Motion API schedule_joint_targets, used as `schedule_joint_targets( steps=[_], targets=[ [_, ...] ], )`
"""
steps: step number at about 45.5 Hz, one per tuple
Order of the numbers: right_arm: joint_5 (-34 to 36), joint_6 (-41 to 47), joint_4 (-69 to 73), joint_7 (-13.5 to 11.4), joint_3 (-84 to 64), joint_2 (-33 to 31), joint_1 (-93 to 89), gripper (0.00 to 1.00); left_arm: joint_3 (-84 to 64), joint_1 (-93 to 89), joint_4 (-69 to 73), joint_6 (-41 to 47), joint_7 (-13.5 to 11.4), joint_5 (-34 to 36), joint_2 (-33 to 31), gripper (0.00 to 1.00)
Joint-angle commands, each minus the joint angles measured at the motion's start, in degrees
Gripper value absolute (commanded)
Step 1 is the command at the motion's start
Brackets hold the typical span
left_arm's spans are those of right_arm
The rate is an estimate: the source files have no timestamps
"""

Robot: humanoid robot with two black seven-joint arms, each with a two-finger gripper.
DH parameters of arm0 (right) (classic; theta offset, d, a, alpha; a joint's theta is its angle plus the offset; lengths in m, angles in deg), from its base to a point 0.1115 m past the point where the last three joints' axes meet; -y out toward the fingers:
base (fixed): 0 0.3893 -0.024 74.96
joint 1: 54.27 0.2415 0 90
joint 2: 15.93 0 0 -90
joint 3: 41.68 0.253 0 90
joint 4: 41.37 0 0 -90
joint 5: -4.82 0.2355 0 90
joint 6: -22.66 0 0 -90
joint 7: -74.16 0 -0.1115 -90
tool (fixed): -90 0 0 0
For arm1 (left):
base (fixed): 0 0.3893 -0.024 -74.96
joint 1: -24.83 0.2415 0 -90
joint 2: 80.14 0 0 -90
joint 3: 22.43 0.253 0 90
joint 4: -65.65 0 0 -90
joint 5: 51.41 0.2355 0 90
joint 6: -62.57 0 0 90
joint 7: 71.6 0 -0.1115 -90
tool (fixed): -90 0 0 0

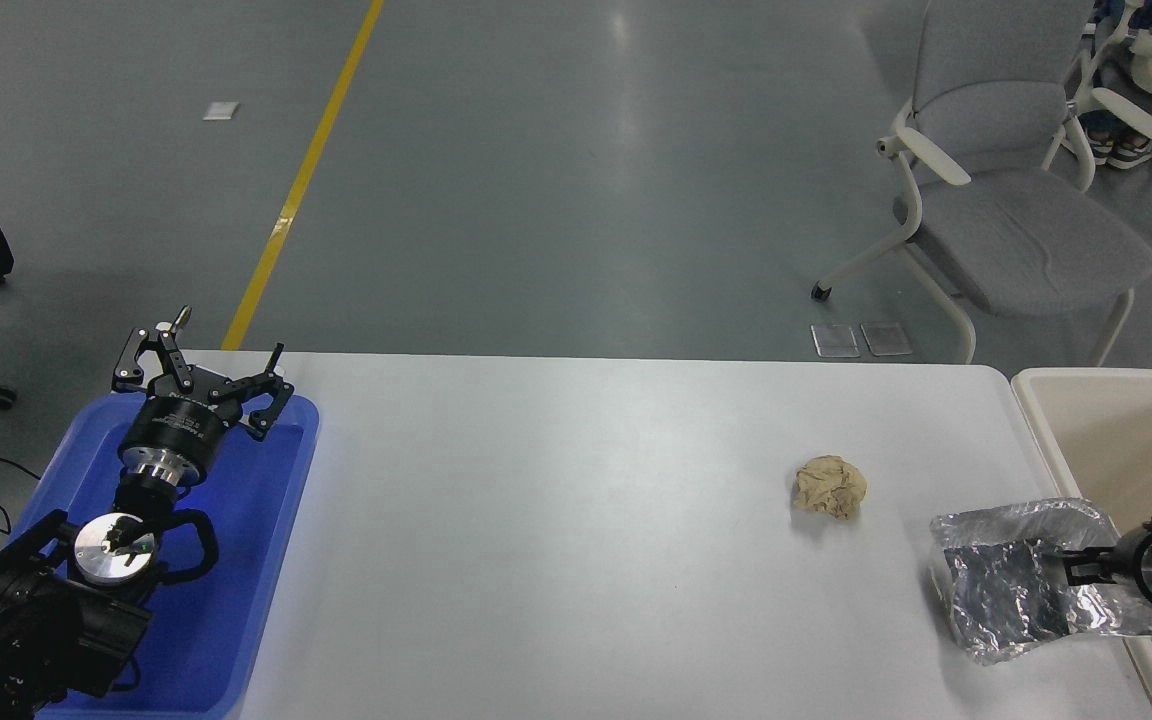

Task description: Pick up foil plate and place in dustbin

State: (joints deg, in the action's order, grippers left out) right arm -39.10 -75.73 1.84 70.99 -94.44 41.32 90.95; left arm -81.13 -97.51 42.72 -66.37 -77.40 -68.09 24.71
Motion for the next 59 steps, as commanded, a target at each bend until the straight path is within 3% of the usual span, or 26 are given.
schedule_joint_targets(
  steps=[1,6,14,18,25,29,38,48,59],
  targets=[
    [-0.02,-1.46,-1.46,0.62,0.38,0.23,-2.57,0.57,-0.01,0.00,0.00,0.00,0.00,-0.02,0.00,1.00],
    [-0.02,-1.46,-1.46,0.62,0.38,0.23,-3.27,0.38,-0.01,0.00,0.00,0.00,0.00,-0.02,0.00,1.00],
    [-0.02,-2.25,-1.46,1.85,0.38,0.23,-3.28,0.32,-0.01,0.00,0.00,0.00,0.00,-0.02,0.00,1.00],
    [-0.02,-2.60,-1.46,2.03,0.38,0.32,-3.36,0.19,0.08,0.00,0.00,0.00,0.00,-0.02,0.00,1.00],
    [-0.02,-3.74,-1.46,2.20,0.38,0.32,-3.28,0.08,-0.01,0.00,0.00,0.00,0.00,-0.02,0.00,1.00],
    [0.07,-3.74,-1.37,3.52,0.38,0.32,-3.10,0.00,-0.01,0.00,0.00,0.00,0.00,0.07,0.00,1.00],
    [0.51,-3.39,-0.85,6.33,0.38,-0.12,-0.91,0.00,-0.01,0.00,0.00,0.00,0.00,0.07,0.00,1.00],
    [0.68,-1.81,1.00,7.74,0.38,-3.20,4.54,0.00,-0.01,0.00,0.00,0.00,0.00,0.07,0.00,1.00],
    [0.68,4.86,3.64,12.05,0.38,-9.17,14.29,0.00,0.08,0.00,0.00,0.00,0.00,0.07,0.00,1.00]
  ],
)
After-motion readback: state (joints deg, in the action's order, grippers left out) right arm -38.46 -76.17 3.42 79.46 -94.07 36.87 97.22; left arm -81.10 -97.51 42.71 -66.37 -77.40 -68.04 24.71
